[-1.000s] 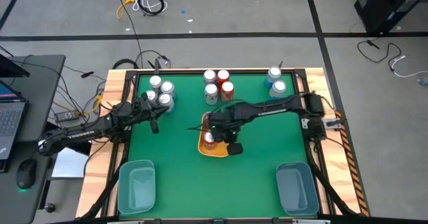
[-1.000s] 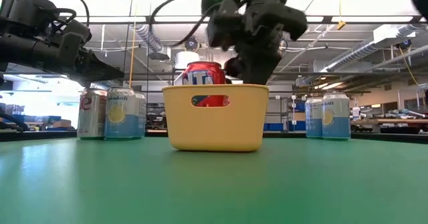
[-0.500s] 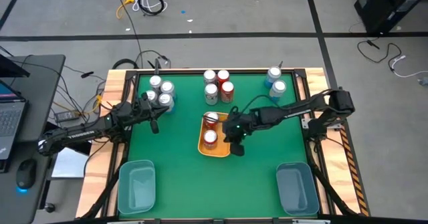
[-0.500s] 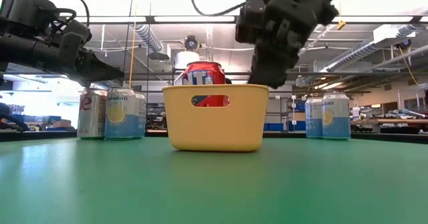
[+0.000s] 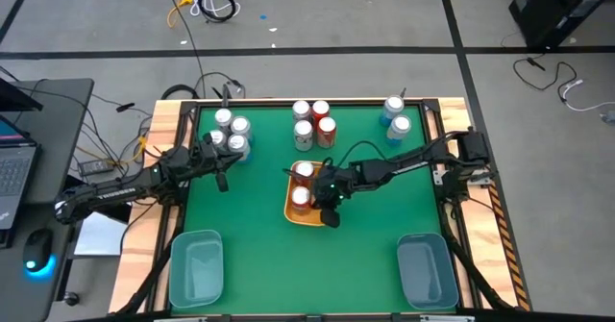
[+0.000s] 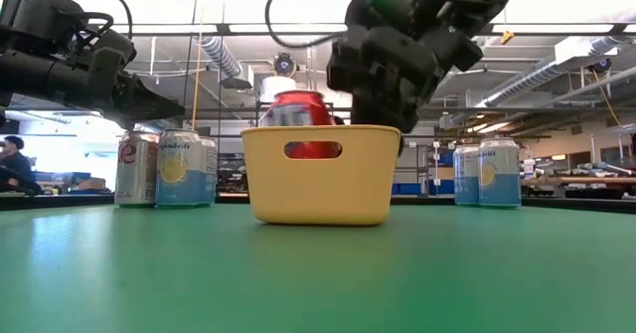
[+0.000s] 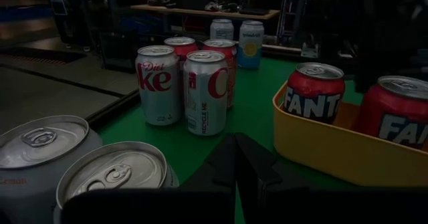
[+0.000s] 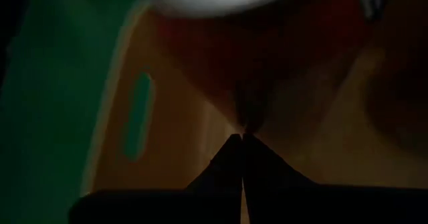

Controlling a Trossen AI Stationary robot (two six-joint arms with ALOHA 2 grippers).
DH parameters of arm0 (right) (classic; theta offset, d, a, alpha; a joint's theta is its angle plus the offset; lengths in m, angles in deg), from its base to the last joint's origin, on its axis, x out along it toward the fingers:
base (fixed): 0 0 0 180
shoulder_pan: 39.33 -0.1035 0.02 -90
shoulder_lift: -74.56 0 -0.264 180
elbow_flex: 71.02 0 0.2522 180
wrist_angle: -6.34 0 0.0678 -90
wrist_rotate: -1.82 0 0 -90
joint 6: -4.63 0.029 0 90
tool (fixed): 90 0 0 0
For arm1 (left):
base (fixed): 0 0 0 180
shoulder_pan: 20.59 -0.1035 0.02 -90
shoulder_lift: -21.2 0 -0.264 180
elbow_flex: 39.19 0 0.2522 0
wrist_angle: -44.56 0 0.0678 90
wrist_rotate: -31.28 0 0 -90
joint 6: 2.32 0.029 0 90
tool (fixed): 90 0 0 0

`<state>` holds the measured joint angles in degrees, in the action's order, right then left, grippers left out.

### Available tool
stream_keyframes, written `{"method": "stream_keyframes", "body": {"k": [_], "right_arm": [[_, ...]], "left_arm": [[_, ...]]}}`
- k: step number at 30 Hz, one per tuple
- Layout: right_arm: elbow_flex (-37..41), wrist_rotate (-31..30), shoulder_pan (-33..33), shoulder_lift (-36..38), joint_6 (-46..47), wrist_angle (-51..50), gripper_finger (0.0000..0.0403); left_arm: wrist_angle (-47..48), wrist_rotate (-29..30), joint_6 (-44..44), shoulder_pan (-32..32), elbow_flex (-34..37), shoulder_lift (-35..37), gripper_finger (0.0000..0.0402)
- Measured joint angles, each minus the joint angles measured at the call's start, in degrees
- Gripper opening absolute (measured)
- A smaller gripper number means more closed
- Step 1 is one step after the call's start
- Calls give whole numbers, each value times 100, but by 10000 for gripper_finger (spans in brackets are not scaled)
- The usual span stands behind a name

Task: Sort soda cans
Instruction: Put the top right orange soda can into the yellow bin, then put the bottom orange soda can into the yellow bin

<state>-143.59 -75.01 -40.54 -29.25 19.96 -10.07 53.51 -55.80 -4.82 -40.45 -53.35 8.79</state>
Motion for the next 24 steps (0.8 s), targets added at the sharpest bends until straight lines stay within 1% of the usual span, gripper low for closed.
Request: {"method": "stream_keyframes", "body": {"k": [8, 14, 18, 21, 22, 24], "right_arm": [[-15, 2, 35, 0, -83, 167, 0], [-15, 131, 35, 179, -9, -288, 8], [-15, 133, 66, 551, 21, -827, 31], [-15, 100, 198, 1016, 124, -1225, 58], [-15, -59, 270, 1208, 166, -1402, 69], [-15, -652, 445, 1592, 245, -1727, 94]], "left_arm": [[4, 2, 2, 0, 0, 0, 7], [4, 4, 2, 0, 0, 0, 7], [5, 4, 2, 0, 0, 0, 7], [4, 4, 4, 0, 0, 0, 7], [6, 4, 4, 0, 0, 1, 7], [4, 4, 4, 0, 0, 0, 7]]}}
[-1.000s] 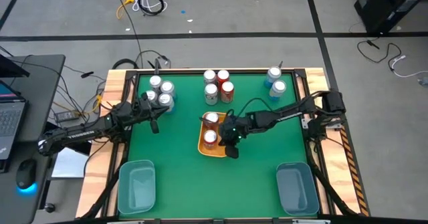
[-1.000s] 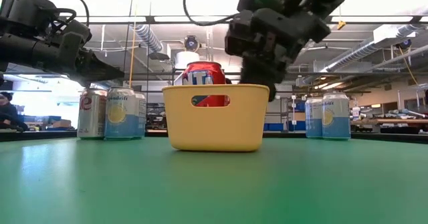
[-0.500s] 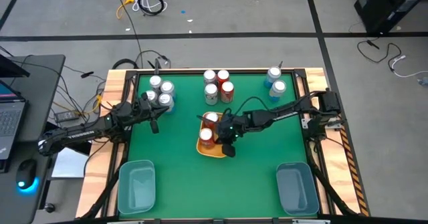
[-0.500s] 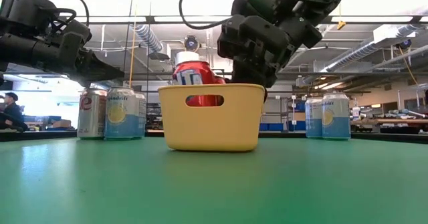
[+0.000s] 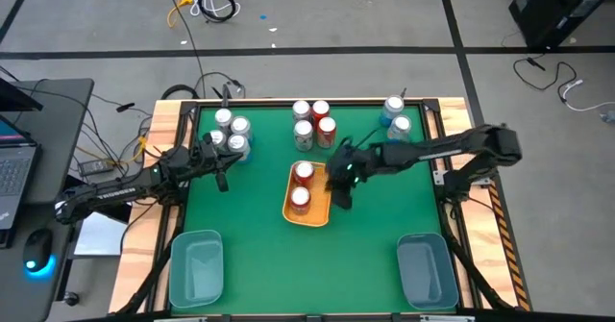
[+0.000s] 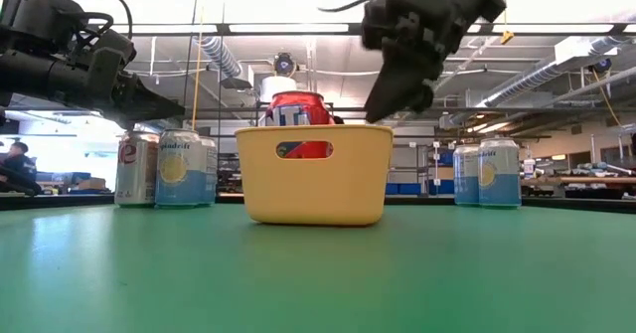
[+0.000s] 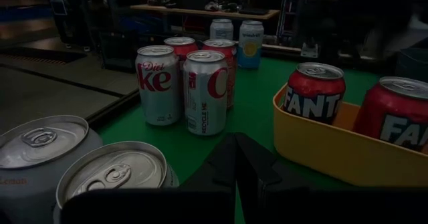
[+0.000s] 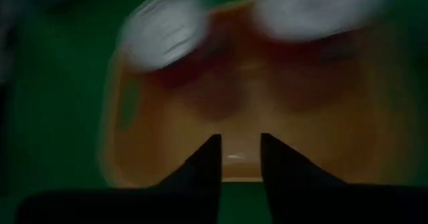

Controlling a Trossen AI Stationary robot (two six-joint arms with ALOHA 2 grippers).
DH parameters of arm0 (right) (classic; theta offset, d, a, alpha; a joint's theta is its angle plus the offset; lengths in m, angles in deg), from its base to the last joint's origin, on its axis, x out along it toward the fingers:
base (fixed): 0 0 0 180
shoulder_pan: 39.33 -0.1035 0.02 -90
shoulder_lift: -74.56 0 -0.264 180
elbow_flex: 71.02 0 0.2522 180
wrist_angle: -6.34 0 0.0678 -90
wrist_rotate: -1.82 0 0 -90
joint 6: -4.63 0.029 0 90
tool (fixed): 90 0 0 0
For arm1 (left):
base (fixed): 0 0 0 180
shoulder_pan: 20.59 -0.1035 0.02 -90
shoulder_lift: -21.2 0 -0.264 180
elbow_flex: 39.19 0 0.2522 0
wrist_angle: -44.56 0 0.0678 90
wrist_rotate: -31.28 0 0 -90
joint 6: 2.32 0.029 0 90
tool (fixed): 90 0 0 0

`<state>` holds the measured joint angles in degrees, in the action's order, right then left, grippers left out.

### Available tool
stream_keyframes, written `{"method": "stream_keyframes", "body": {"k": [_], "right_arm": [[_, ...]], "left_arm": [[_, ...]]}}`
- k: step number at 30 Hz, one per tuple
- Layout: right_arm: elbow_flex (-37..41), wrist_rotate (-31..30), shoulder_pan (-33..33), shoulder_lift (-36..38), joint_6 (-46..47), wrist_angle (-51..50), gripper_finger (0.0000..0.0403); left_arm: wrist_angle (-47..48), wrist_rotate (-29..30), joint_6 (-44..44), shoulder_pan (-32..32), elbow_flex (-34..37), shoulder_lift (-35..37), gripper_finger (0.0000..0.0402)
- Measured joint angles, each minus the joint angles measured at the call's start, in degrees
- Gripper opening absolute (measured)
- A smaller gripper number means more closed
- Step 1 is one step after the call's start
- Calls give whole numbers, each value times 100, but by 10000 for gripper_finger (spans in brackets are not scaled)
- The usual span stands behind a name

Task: Sort soda cans
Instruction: Put the bottom orange soda can into the yellow bin

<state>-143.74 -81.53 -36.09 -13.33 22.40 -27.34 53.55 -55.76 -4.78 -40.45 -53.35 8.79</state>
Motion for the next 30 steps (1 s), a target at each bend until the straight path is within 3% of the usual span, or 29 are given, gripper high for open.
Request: {"method": "stream_keyframes", "body": {"k": [3, 6, 14, 19, 25, 30], "right_arm": [[0, -957, 311, 480, 7, -206, 138], [-2, -1505, 683, 677, 7, -125, 188], [0, -1429, 1604, 71, -280, 507, 304], [0, -1443, 1782, -269, -525, 1027, 332], [0, -1964, 1885, -296, -642, 1182, 336], [-4, -1547, 2044, -505, -683, 1315, 337]], "left_arm": [[0, 1, 1, 0, 0, 1, 7], [0, 1, 2, 0, 0, 0, 7], [-1, 29, 6, 0, 0, 0, 7], [0, 31, 7, 0, 0, 0, 7], [2, 35, 26, 0, 0, 0, 7], [2, 35, 28, 0, 0, 0, 7]]}}
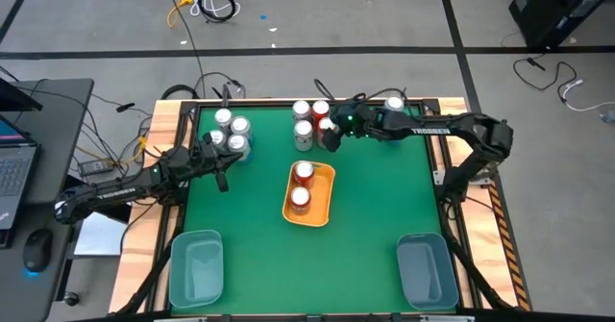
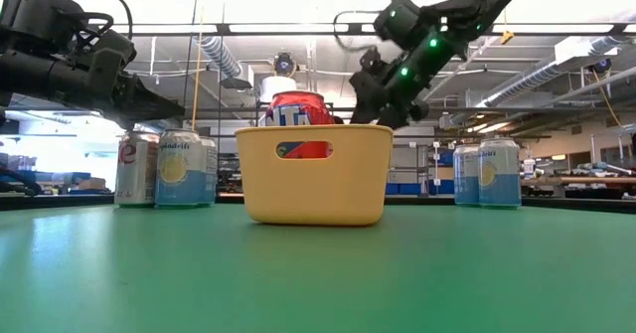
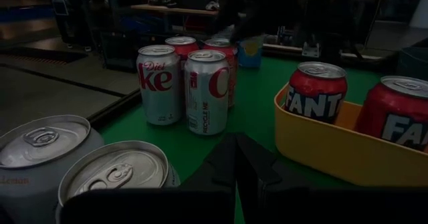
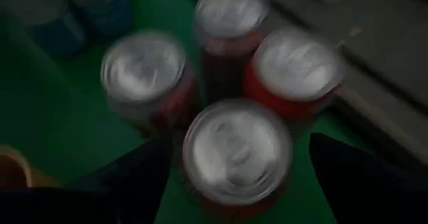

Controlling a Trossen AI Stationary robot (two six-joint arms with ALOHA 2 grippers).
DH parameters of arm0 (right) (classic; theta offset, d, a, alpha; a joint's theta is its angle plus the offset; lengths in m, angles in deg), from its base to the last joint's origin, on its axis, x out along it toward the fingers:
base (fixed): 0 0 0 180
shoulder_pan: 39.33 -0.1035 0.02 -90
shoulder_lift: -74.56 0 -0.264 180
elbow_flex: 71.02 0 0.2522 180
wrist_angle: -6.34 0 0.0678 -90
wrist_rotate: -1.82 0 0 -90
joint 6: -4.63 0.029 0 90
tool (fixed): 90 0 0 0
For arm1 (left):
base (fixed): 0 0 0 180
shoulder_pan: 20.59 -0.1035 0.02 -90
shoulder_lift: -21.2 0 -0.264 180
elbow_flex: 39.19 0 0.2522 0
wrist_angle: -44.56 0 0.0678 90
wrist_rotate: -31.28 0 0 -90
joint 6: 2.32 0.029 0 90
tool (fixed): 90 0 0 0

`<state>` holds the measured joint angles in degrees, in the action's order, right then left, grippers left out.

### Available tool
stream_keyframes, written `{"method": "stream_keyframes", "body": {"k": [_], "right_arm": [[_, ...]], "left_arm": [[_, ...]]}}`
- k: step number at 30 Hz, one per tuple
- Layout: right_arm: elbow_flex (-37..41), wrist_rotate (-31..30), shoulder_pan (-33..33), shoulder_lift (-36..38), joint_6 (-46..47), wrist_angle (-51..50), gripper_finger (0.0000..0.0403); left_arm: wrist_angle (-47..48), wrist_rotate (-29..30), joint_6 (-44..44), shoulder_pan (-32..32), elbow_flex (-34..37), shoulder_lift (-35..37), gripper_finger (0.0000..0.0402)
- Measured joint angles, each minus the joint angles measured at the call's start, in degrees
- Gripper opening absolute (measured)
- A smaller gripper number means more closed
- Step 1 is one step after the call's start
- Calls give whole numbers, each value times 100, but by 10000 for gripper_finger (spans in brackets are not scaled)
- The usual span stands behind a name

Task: Sort soda cans
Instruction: Put the bottom orange soda can into the yellow bin

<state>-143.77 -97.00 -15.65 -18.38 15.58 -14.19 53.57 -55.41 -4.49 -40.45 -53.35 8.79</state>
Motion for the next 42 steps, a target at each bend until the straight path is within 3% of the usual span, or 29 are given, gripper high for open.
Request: {"method": "stream_keyframes", "body": {"k": [4, 8, 12, 16, 20, 29, 42], "right_arm": [[-1, 397, 26, -384, -14, 465, 336], [9, 324, 15, -663, 29, 615, 329], [10, 323, 19, -691, 14, 634, 296], [17, 321, 4, -507, -61, 491, 286], [14, 299, -137, 156, -63, 60, 286], [2, 139, -1186, 1761, 697, -1152, 286], [8, 84, -2737, 980, 1890, -957, 286]], "left_arm": [[2, 0, 0, 0, 0, 0, 7], [4, 1, 0, 0, 0, 0, 7], [4, 2, 22, 0, 0, 0, 7], [9, 4, 26, 0, 0, 0, 7], [9, 7, 27, 0, 0, 0, 7], [6, 9, 33, 0, 0, 0, 7], [4, 11, 28, -2, 0, 0, 7]]}}
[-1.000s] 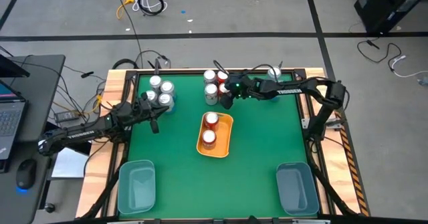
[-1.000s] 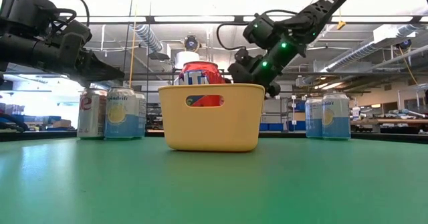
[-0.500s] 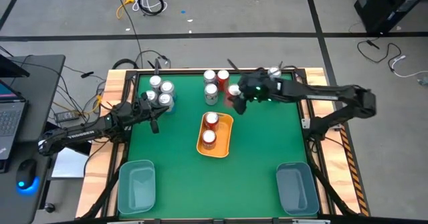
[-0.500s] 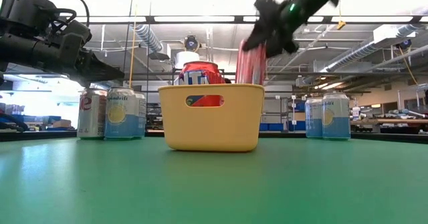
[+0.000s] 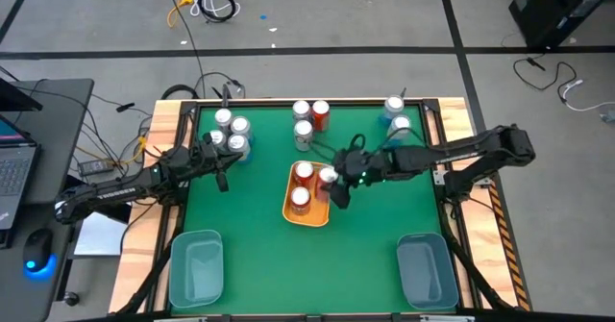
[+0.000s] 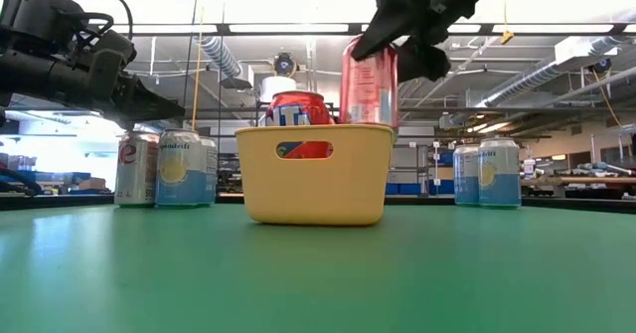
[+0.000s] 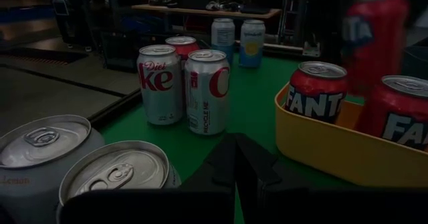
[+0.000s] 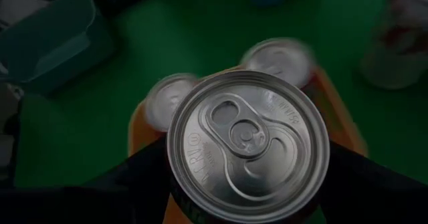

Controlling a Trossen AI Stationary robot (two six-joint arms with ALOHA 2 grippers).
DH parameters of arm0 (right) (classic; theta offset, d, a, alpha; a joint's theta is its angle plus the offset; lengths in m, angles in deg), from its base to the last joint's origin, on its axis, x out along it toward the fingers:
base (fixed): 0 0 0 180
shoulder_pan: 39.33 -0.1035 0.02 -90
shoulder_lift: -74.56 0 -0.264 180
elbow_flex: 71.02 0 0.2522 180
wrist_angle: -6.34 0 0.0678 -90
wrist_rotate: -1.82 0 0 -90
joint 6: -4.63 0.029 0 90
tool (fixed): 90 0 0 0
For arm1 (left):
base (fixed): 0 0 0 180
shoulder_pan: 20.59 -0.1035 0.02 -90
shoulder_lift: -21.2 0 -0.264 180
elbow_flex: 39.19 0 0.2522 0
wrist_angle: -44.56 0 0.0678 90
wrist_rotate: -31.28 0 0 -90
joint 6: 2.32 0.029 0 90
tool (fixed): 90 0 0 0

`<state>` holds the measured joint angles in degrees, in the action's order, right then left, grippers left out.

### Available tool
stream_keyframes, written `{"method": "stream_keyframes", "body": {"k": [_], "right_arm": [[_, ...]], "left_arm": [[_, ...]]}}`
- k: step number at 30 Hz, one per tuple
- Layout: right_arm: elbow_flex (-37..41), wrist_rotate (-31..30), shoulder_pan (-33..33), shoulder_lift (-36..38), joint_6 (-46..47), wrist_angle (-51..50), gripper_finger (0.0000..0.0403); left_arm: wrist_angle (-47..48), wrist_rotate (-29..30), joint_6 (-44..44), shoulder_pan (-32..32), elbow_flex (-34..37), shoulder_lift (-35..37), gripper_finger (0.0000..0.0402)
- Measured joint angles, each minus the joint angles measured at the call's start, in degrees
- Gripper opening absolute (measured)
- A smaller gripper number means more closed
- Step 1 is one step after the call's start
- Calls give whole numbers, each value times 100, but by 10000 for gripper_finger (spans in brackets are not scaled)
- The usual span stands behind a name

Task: Sort soda cans
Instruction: Put the bottom orange soda can into the yellow bin

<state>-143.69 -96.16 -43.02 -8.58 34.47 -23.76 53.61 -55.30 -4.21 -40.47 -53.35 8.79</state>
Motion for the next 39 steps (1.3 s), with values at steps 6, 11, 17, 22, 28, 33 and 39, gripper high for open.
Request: {"method": "stream_keyframes", "body": {"k": [6, 11, 17, 22, 28, 33, 39], "right_arm": [[0, 213, -268, -500, 132, 520, 286], [-7, 163, -299, -749, 64, 656, 286], [-2, 163, -291, -873, -135, 916, 286], [-2, 157, -284, -871, -336, 859, 286], [-4, -281, -211, -871, -848, 635, 286], [-4, -316, -69, -871, -1046, 576, 286], [75, -311, 30, -1069, -1166, 681, 286]], "left_arm": [[0, 0, -2, 0, 0, 0, 7], [0, 0, -3, 0, 0, 0, 7], [0, 0, -4, 0, 0, 0, 7], [0, 0, -4, 2, 0, 0, 7], [0, 0, -4, 1, 0, 0, 7], [-2, 0, -7, 2, 0, 0, 7], [-2, 0, -7, 2, 0, 0, 7]]}}
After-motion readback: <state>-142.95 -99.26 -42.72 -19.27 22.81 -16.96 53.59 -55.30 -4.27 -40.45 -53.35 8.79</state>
